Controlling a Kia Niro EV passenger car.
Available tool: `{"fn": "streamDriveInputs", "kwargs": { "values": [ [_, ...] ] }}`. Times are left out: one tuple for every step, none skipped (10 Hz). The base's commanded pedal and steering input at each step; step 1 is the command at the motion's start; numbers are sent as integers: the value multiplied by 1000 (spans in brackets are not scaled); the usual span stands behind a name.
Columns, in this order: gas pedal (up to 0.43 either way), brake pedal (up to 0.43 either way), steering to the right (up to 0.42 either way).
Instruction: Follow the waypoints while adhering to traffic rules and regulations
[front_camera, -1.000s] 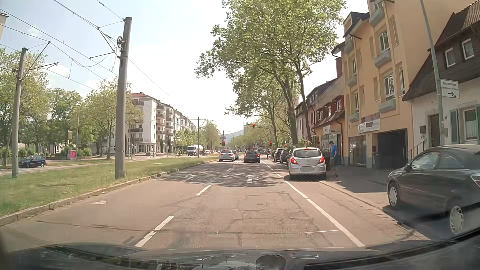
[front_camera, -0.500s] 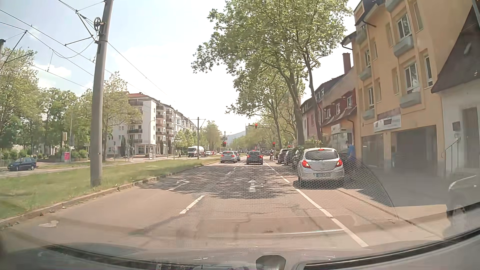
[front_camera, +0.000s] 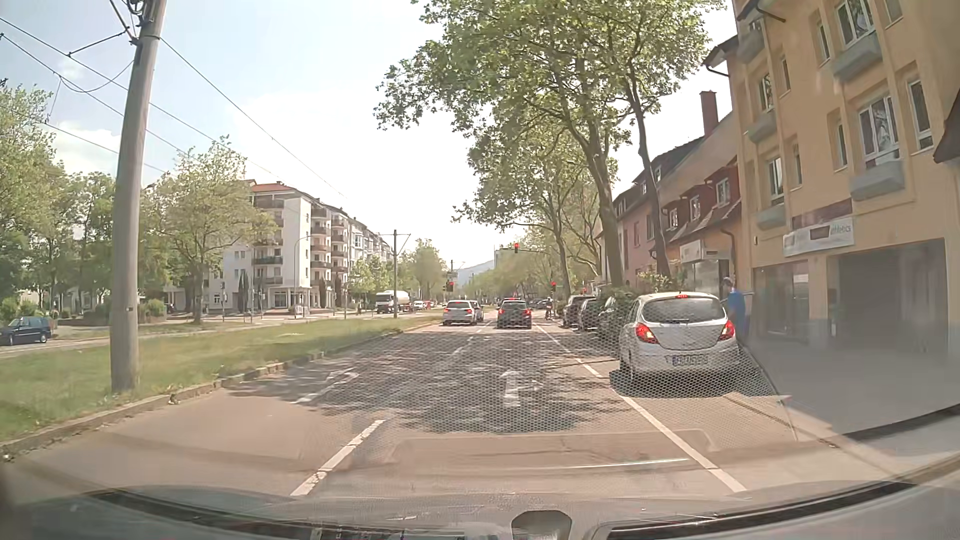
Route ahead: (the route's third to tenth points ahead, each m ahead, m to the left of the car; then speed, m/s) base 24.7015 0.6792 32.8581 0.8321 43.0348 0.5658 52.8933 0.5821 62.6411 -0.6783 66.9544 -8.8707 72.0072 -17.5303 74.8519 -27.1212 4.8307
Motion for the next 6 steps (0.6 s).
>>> {"fn": "streamDriveInputs", "kwargs": {
  "values": [
    [39, 0, -8],
    [39, 0, -5],
    [39, 0, -2],
    [39, 0, -1],
    [39, 0, -2],
    [39, 0, -2]
  ]
}}
